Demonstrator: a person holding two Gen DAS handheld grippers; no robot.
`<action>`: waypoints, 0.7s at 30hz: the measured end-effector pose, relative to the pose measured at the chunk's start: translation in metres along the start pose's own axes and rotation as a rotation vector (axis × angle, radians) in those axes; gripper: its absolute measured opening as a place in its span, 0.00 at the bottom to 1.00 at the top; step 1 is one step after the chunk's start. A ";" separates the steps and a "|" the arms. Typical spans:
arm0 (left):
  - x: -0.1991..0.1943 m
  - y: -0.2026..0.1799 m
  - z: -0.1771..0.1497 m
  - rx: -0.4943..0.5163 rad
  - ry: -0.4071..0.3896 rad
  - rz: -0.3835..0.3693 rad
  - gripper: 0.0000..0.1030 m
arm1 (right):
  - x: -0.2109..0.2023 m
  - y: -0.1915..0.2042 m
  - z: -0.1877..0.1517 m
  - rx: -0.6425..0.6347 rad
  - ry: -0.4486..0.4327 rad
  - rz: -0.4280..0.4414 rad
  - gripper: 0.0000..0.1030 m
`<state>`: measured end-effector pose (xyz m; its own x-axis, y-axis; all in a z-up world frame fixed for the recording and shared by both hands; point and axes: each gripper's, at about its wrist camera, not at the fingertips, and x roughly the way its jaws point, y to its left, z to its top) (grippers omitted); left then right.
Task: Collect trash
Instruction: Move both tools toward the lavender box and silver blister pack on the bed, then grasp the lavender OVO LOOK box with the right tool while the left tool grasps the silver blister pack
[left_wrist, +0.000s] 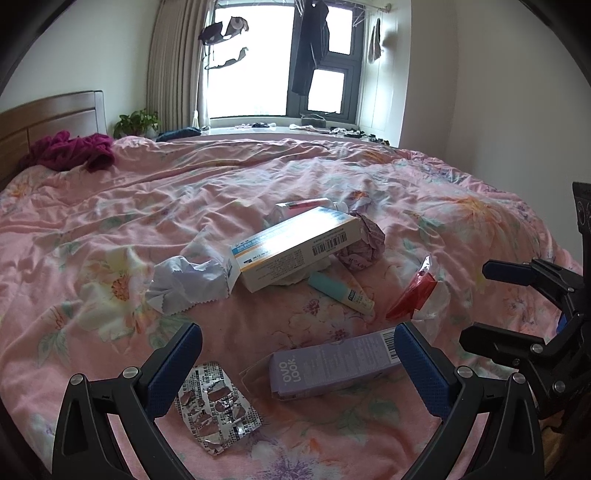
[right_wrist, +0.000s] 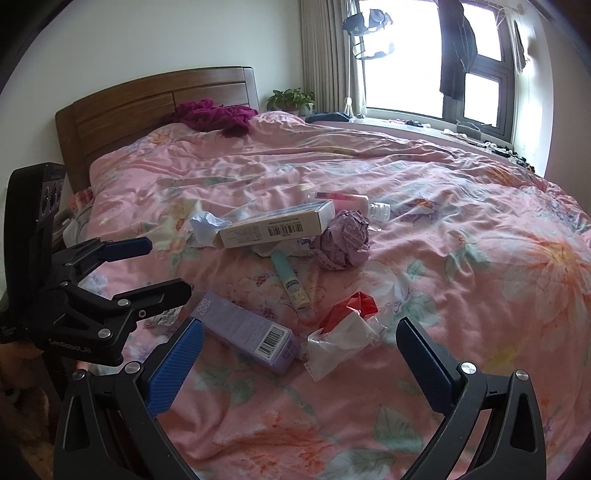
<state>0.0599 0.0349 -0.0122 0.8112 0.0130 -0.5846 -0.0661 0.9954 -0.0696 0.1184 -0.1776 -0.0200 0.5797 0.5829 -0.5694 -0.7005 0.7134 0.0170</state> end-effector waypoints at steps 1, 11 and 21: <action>0.001 -0.001 0.000 0.005 0.003 0.003 1.00 | 0.001 0.000 0.000 0.000 0.005 -0.002 1.00; 0.014 0.007 0.000 -0.020 0.054 -0.016 1.00 | 0.015 0.004 0.002 -0.038 0.075 -0.003 1.00; 0.020 0.025 0.001 0.008 0.084 0.071 1.00 | 0.056 0.030 0.021 -0.180 0.243 0.136 1.00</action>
<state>0.0753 0.0605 -0.0252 0.7533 0.0758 -0.6533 -0.1164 0.9930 -0.0190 0.1386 -0.1154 -0.0338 0.3747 0.5428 -0.7516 -0.8395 0.5427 -0.0266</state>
